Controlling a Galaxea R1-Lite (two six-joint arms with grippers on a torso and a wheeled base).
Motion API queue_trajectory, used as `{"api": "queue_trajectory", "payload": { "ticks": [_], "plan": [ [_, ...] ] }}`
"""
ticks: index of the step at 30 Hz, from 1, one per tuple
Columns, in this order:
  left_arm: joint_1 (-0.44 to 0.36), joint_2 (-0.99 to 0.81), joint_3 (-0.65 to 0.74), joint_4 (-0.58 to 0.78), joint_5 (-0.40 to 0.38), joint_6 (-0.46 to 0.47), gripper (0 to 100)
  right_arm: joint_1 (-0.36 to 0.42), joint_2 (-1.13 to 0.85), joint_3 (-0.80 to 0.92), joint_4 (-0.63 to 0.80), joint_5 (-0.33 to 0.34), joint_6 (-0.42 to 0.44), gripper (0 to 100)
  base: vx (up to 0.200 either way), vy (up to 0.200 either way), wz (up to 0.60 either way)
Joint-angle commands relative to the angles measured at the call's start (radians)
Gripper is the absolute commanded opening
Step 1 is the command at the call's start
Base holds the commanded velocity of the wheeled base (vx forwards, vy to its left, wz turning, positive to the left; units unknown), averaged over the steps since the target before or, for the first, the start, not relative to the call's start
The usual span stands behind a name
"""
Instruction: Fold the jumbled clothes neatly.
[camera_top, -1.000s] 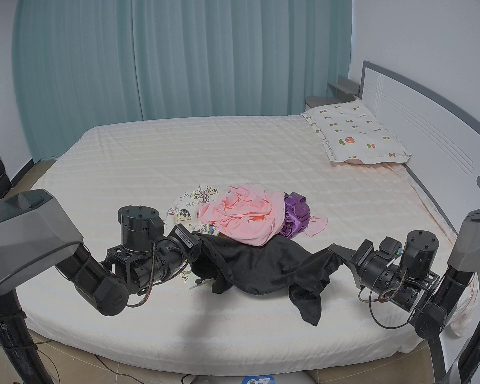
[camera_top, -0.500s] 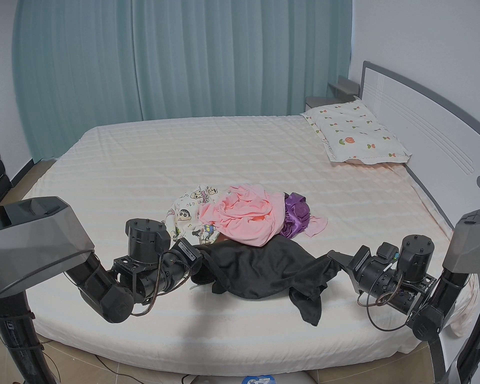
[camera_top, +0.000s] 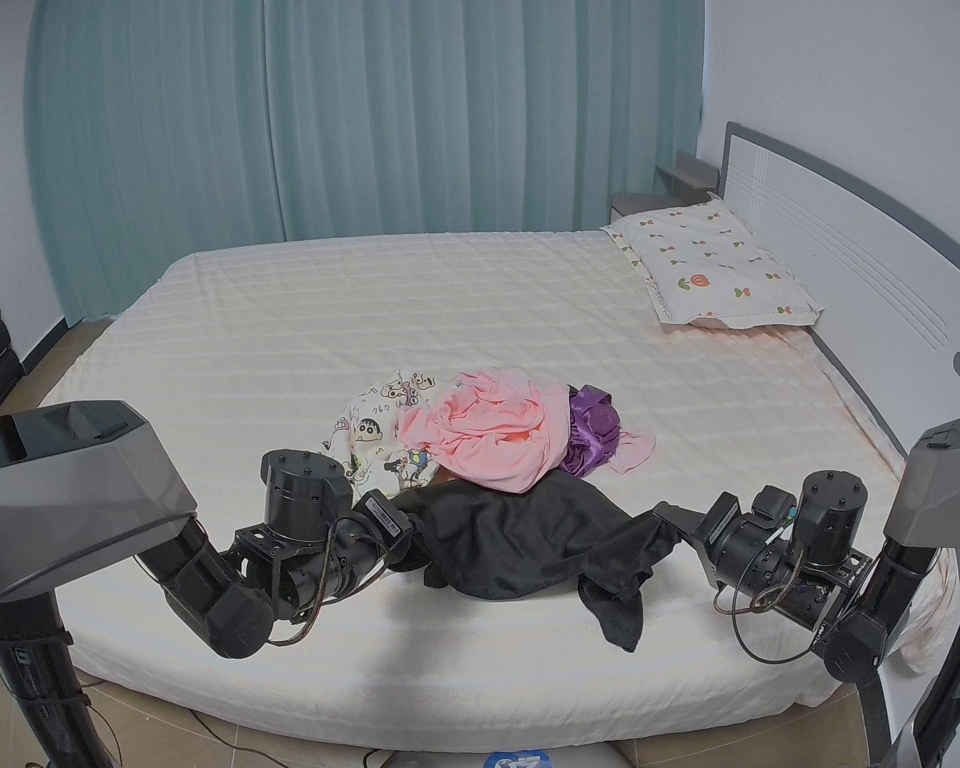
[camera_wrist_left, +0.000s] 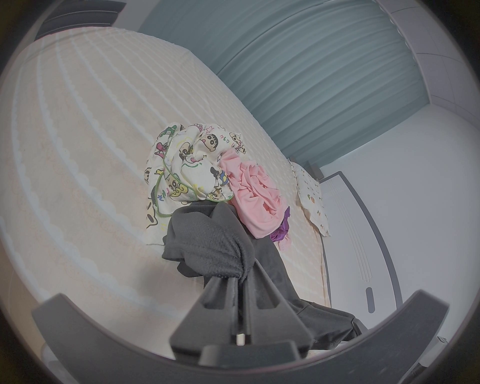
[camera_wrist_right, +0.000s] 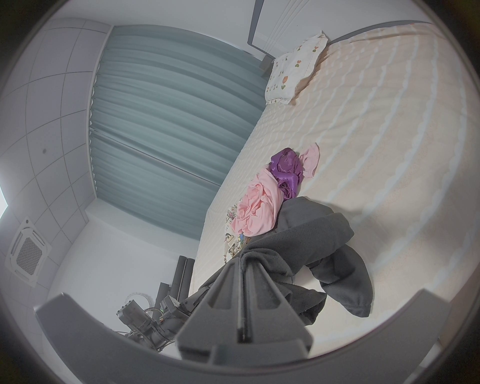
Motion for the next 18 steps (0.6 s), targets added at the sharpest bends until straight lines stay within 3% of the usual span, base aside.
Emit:
{"api": "queue_trajectory", "payload": {
  "ticks": [1,18],
  "plan": [
    [-0.001,-0.001,-0.001,0.0,0.0,-0.001,0,0.0,-0.002,0.0,-0.018,-0.001,0.0,0,-0.2,0.0,0.0],
    [-0.001,-0.014,0.004,0.003,0.007,0.007,0,0.0,-0.004,-0.005,-0.018,-0.001,-0.003,0,-0.012,0.012,0.0]
  ]
}}
